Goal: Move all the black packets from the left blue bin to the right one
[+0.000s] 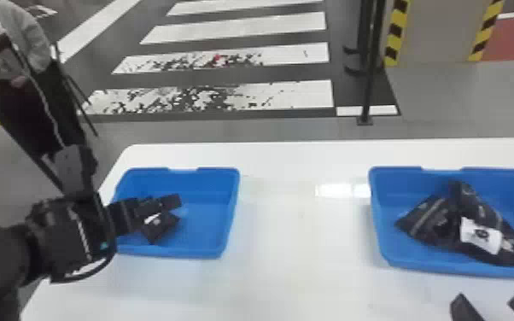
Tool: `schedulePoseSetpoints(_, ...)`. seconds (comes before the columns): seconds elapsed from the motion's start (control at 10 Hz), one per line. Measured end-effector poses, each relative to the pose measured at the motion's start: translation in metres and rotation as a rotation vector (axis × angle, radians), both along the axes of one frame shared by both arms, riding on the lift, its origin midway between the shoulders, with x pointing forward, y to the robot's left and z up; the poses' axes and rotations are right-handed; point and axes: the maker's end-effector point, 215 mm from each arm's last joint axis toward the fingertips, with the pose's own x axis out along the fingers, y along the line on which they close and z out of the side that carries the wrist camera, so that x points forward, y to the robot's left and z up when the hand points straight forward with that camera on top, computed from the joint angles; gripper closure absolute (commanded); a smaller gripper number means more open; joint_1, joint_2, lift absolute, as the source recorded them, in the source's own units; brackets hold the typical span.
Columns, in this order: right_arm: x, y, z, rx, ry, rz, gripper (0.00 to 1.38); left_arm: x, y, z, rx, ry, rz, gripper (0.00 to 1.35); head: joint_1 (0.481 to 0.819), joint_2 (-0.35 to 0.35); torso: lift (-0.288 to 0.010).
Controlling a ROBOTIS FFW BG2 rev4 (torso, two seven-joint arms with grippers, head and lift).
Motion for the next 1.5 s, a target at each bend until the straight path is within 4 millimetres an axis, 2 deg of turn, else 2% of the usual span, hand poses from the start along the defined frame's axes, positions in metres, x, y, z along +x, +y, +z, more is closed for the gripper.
schedulePoseSetpoints(0.2, 0.0, 0.007, -0.003, 0.023, 0.011, 0.011, 0.14, -0.006, 0.029, -0.018, 0.022, 0.062, 0.06, 0.17, 0.695, 0.278, -0.138)
schedulePoseSetpoints(0.6, -0.002, 0.015, -0.01, 0.069, 0.032, 0.021, 0.14, -0.003, 0.059, -0.04, 0.015, 0.121, 0.131, 0.17, 0.695, 0.341, -0.138)
schedulePoseSetpoints(0.9, -0.001, 0.019, -0.016, 0.094, 0.042, 0.035, 0.14, 0.02, 0.065, -0.049, -0.021, 0.127, 0.153, 0.17, 0.695, 0.345, -0.138)
schedulePoseSetpoints(1.2, -0.001, 0.023, -0.023, 0.112, 0.062, 0.05, 0.14, 0.017, 0.066, -0.058, -0.004, 0.173, 0.153, 0.17, 0.695, 0.348, -0.138)
schedulePoseSetpoints(1.4, -0.001, 0.026, -0.028, 0.132, 0.071, 0.06, 0.14, 0.02, 0.075, -0.06, 0.0, 0.178, 0.17, 0.19, 0.695, 0.35, -0.138)
schedulePoseSetpoints(1.5, 0.001, 0.028, -0.029, 0.139, 0.071, 0.065, 0.14, 0.023, 0.072, -0.063, -0.009, 0.189, 0.155, 0.22, 0.695, 0.35, -0.138)
